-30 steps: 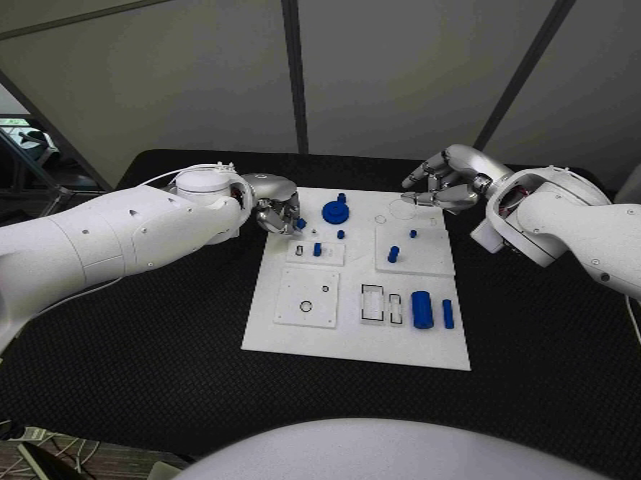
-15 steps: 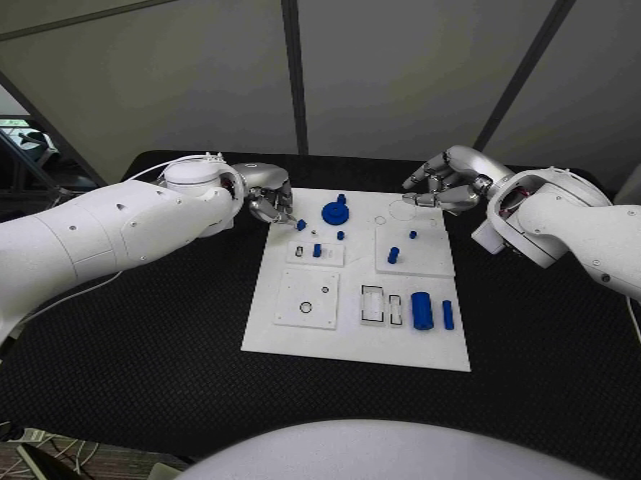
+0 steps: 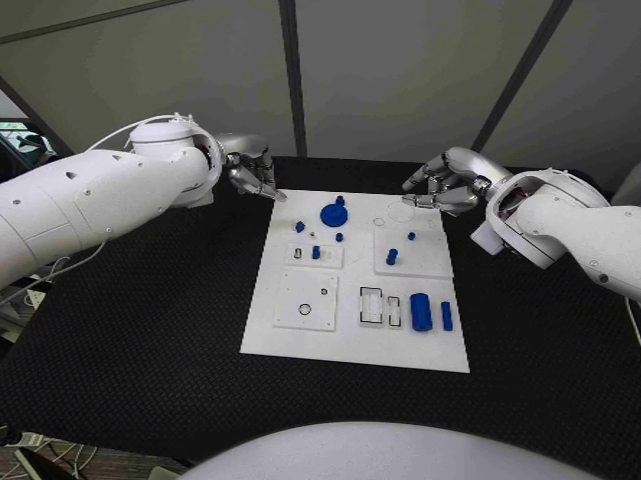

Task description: Assemble the parts on the task board

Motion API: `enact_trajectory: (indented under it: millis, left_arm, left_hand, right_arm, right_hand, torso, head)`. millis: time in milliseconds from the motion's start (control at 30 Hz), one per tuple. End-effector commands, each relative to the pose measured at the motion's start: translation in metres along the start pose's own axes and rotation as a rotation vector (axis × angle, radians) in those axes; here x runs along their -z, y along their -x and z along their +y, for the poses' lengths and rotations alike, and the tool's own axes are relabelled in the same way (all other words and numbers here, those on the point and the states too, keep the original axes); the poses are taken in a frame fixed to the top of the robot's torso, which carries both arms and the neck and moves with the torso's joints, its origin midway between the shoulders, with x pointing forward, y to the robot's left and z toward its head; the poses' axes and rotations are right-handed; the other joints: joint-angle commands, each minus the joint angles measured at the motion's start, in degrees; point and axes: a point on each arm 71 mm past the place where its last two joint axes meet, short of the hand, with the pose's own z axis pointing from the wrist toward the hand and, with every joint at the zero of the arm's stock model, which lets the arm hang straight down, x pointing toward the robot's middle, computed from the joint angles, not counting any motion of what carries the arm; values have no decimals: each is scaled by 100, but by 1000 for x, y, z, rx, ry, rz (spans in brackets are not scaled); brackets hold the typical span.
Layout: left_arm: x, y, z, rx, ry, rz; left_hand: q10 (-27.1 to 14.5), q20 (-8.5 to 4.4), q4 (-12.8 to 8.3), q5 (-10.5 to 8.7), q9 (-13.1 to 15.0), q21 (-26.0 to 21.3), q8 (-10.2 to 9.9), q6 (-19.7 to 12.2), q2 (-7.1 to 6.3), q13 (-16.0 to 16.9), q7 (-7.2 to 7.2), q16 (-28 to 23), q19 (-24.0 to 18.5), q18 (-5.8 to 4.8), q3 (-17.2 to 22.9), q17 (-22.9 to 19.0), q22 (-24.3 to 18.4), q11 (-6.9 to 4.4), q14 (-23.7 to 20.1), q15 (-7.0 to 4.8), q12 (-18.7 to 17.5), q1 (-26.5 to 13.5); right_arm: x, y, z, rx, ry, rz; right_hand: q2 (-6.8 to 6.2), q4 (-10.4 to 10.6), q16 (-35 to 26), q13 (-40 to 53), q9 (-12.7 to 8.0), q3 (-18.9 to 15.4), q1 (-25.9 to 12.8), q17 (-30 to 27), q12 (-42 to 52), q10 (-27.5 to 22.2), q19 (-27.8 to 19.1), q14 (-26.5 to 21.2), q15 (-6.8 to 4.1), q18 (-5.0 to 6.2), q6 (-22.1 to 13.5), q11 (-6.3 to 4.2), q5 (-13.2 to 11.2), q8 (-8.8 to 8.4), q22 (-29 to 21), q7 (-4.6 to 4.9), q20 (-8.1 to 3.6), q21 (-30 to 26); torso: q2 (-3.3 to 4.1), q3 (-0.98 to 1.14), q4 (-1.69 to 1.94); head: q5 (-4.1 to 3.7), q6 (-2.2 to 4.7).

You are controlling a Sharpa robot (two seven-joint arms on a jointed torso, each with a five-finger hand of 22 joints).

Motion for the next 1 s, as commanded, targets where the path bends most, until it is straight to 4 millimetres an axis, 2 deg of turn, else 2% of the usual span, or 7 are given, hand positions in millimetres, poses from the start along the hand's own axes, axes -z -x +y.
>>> enact_trajectory:
  millis: [33,100,167,333,567,733,1000]
  left_arm:
    - [-1,-4,-3,26,74,190]
    - [-4,1,-8,23,77,214]
    - [-9,2,-12,18,93,261]
    - [-22,-2,-24,-3,122,368]
    - [-37,-5,-36,-43,130,398]
    - [-43,-5,-43,-73,127,391]
    - [-52,-8,-52,-96,110,382]
  left_hand:
    - [93,-55,3,24,165,78,349,32,155,189,-80,327,158,30,-239,687,59,-78,505,-64,309,-28]
    - [128,-122,7,70,357,248,683,-2,255,377,-139,672,348,20,-401,1447,169,-139,996,-128,605,-20]
    - [30,-189,-13,94,619,922,1069,-243,343,617,-175,936,690,-67,-601,2077,432,-172,1371,-167,926,22]
    - [-198,-177,21,119,990,1459,1608,-764,626,959,-128,1024,845,-129,-935,2412,695,-128,1495,-141,1299,1]
    - [-160,-194,34,94,1163,2319,1905,-933,741,1200,-147,1242,1129,-239,-1220,3045,858,-173,1833,-181,1584,-69]
    - [-152,-206,31,65,1204,2494,1983,-940,762,1260,-165,1285,1179,-259,-1327,3181,887,-185,1902,-192,1641,-165]
    - [-151,-210,26,68,1220,2516,2011,-941,775,1279,-171,1291,1184,-261,-1346,3199,890,-191,1911,-196,1658,-161]
  right_arm:
    - [-1,1,1,-2,5,-4]
    - [-1,0,1,-2,6,-3]
    - [-2,0,2,-2,6,-2]
    - [-3,-2,3,-3,9,0]
    - [-5,-3,5,-5,12,-6]
    - [-6,-3,6,-6,14,-10]
    - [-7,-4,7,-7,18,-10]
  right_hand:
    - [6,-3,-18,-9,-7,31,-6,-5,22,-8,5,180,-41,60,-18,-9,21,23,-5,-21,-15,-32]
    - [6,-3,-18,-9,-7,31,-6,-5,22,-8,5,180,-41,60,-18,-9,21,23,-5,-21,-15,-32]
    - [6,-3,-18,-9,-7,31,-6,-5,22,-8,5,180,-41,60,-18,-9,21,23,-5,-21,-15,-32]
    - [6,-3,-18,-9,-7,31,-6,-5,22,-8,5,180,-41,60,-18,-9,21,23,-5,-21,-15,-32]
    - [7,-5,-14,-15,-7,35,-2,1,18,-12,8,182,-41,59,-20,-9,22,23,-1,-21,-16,-30]
    - [9,-6,-21,-55,-7,37,0,-7,-14,-41,-23,180,-41,70,-21,-9,23,23,-54,-21,-16,-65]
    - [9,-6,-20,-63,-7,37,0,-6,-20,-47,-28,180,-41,72,-21,-9,23,23,-62,-20,-16,-70]
  torso:
    - [3,-1,-4]
    - [5,-8,-5]
    - [7,-8,-10]
    - [7,-2,-14]
    - [10,3,-3]
    - [9,-9,-2]
    - [12,-6,-12]
  head:
    - [9,15]
    - [13,18]
    - [24,11]
    - [46,18]
    - [78,14]
    - [94,-9]
    - [109,-42]
